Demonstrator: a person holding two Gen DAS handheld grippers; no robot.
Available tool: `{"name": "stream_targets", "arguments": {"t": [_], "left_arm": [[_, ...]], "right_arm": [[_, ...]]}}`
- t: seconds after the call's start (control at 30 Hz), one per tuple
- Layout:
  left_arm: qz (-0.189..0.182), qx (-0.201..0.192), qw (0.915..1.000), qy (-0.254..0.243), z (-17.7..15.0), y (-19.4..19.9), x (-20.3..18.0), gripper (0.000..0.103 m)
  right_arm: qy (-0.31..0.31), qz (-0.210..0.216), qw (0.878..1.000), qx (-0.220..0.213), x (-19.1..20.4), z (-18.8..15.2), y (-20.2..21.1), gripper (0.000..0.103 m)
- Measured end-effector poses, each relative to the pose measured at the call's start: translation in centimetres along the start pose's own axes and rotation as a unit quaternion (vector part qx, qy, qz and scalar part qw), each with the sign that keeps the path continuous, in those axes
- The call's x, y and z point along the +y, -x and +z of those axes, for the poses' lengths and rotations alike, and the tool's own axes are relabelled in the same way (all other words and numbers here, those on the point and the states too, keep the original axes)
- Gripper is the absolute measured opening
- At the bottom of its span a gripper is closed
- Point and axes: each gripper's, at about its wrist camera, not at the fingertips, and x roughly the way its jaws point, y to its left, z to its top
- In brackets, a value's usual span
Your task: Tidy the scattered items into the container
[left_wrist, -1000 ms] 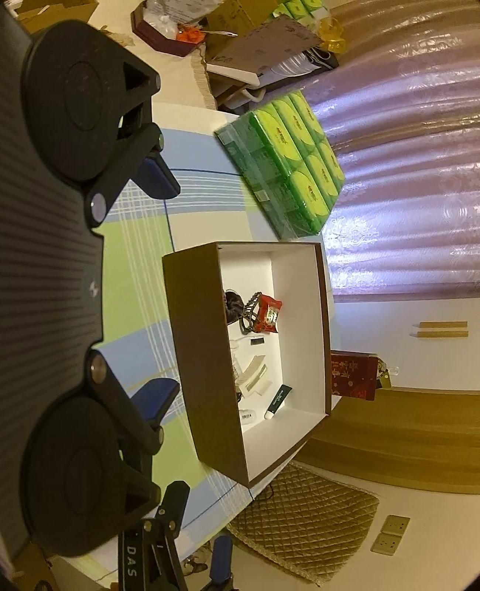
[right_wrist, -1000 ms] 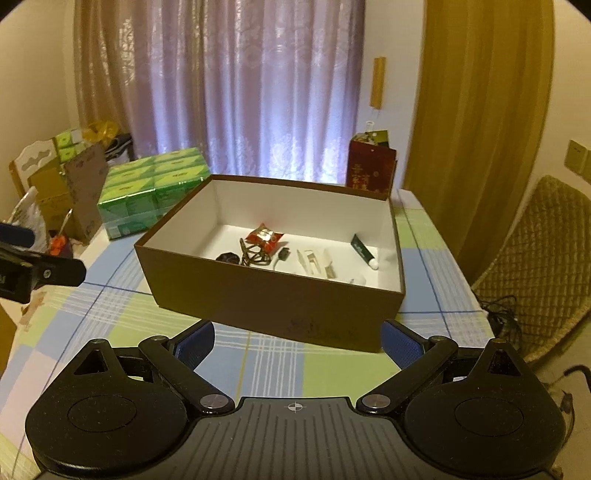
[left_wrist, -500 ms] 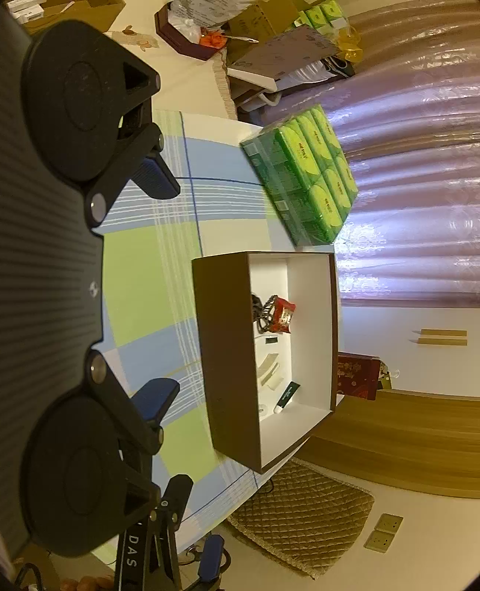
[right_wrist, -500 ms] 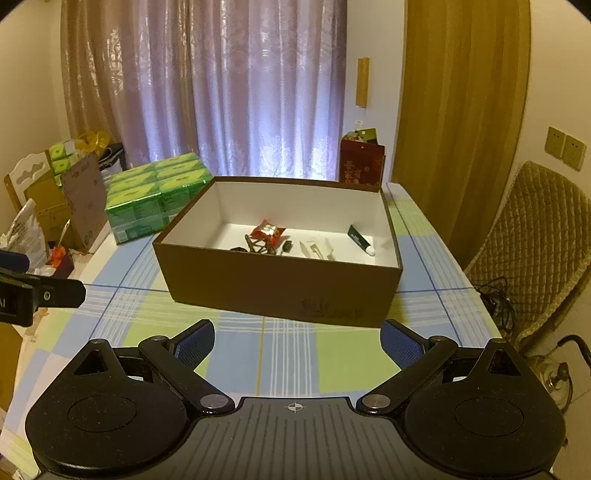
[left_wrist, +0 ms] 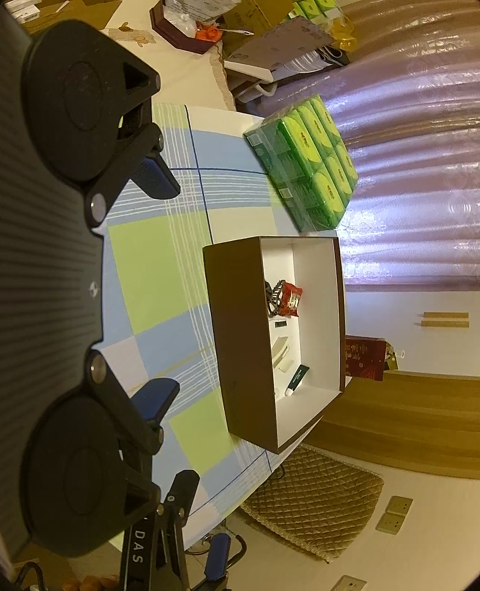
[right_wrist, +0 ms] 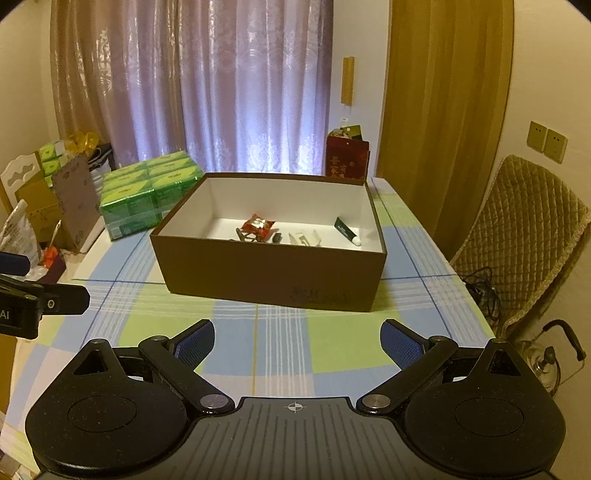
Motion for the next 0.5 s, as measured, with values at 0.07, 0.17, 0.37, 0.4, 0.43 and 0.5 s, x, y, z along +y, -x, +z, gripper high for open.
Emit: {"name": "stream_targets", "arguments": {"t": [0.07,0.17,0.37,0.4,0.43,0.5], "left_arm": [[-0.001,0.000,1.0000,-0.001,-0.1,0.0,0.0,0.102],[-0.006,0.000,1.0000,-0.003,-0.3,0.2,0.0,0.102],[-0.007,0.000,1.0000,-0.004,-0.6,0.4,0.2,0.102],[-0.006,0.000,1.0000,-0.004,-0.7,0.5,0.3,0.102],[-0.006,0.000,1.0000,-0.004,-0.8,0.6,0.4,0.102],[-0.006,0.000,1.0000,-0.005,-0.9,0.6,0.5,0.102]], "right_arm": [[-0.002,-0.002,1.000,0.001,0.1,-0.2,0.2,0.101],[-0.004,-0.003,1.000,0.004,0.2,-0.4,0.2,0.101],[-0.001,-0.004,1.000,0.008,0.8,-0.6,0.1,0.101],[0.000,-0.006,1.000,0.007,1.0,-0.6,0.1,0.101],[-0.001,-0.006,1.000,0.008,1.0,-0.7,0.1,0.101],[-0.003,-0.006,1.000,0.009,1.1,-0.7,0.0,0.101]]}}
